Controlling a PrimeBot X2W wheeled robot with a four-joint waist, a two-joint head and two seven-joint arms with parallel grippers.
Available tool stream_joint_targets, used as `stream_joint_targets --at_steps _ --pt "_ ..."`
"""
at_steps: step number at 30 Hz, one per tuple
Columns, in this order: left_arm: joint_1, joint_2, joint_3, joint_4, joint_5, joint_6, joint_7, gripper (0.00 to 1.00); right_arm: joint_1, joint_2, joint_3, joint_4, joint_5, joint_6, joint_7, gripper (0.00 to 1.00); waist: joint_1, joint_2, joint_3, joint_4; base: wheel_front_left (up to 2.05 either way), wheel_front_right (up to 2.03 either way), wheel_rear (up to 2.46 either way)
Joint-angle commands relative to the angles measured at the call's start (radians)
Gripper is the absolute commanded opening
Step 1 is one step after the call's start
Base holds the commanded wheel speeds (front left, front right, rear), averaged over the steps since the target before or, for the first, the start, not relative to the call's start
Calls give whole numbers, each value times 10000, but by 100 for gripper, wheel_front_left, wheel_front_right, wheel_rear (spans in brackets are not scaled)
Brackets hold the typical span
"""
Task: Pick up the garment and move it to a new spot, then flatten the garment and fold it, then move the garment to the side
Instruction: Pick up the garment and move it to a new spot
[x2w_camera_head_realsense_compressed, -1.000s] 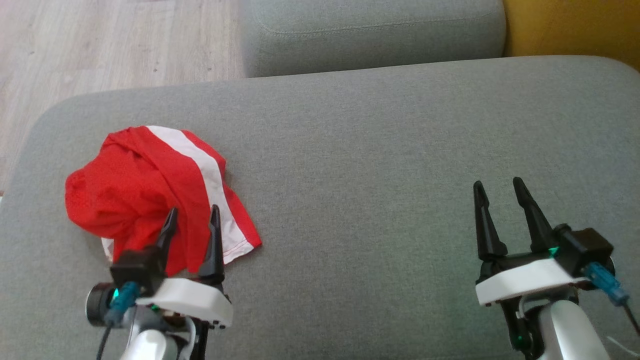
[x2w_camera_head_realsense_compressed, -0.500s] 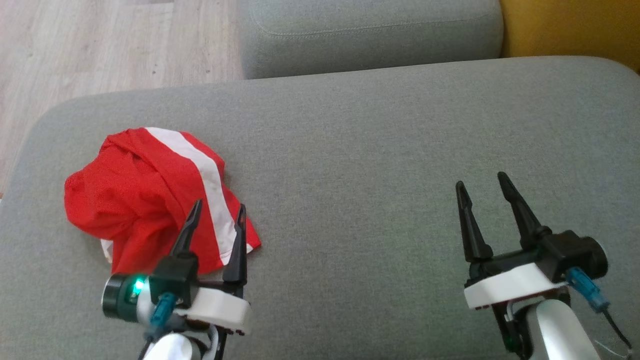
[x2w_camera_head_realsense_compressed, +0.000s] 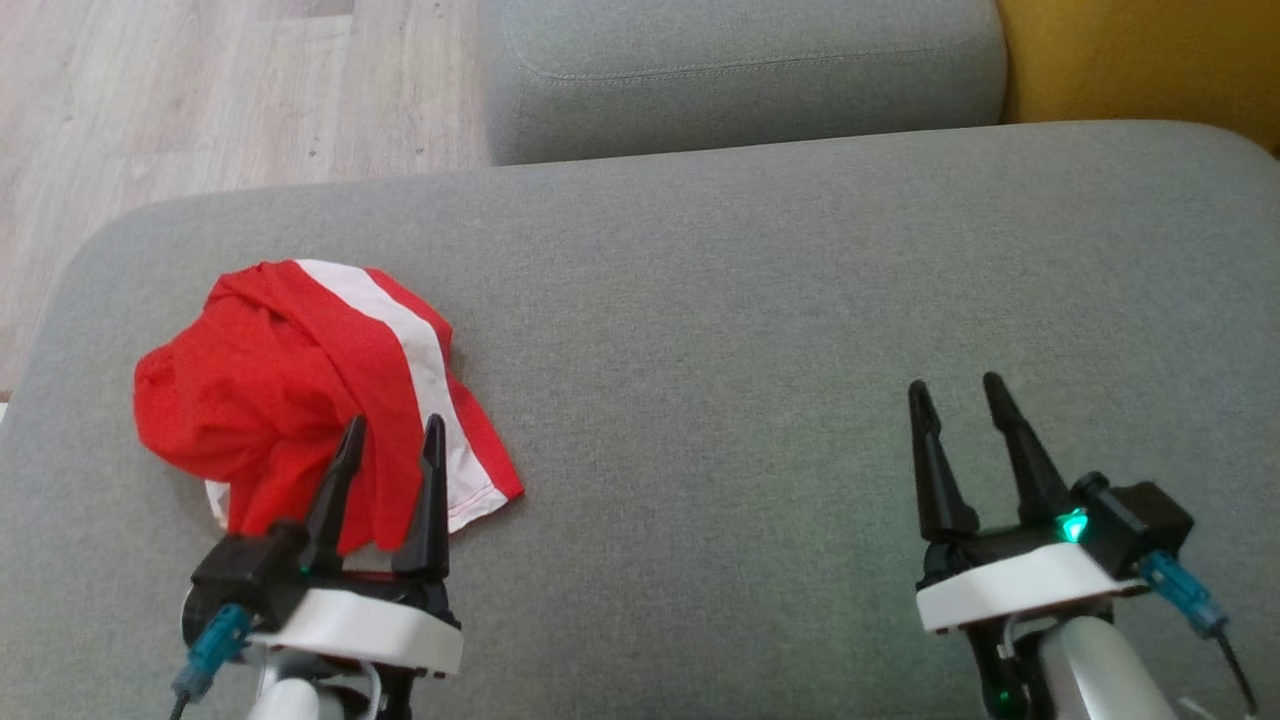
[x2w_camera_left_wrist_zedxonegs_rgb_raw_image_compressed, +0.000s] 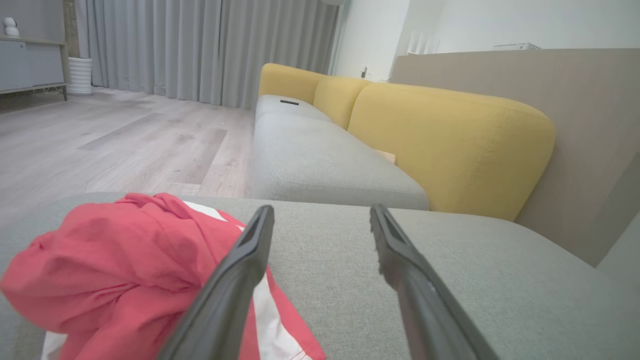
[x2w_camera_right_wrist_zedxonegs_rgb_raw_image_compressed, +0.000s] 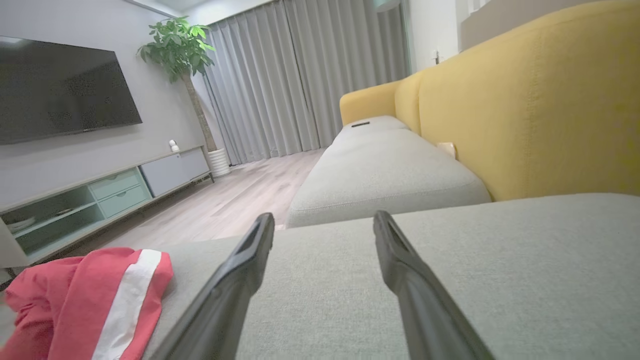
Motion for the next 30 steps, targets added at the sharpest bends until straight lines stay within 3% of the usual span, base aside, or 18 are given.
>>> stream_joint_targets --at_steps 1,4,8,30 --pt "-328 -82 466 -273 288 -201 -136 100 -357 -66 330 -230 42 -9 -159 100 0 0 -5 -12 0 0 0" --pt "-311 -222 792 -6 420 -658 -136 100 -388 -66 386 -7 321 -9 -159 100 0 0 -3 -27 0 0 0" --pt "-344 -279 980 175 510 -918 -136 100 -417 -66 411 107 402 -9 -159 100 0 0 9 -48 0 0 0" --pt "-447 -290 872 200 207 -858 -136 100 -487 -66 353 259 496 -9 -159 100 0 0 21 49 0 0 0"
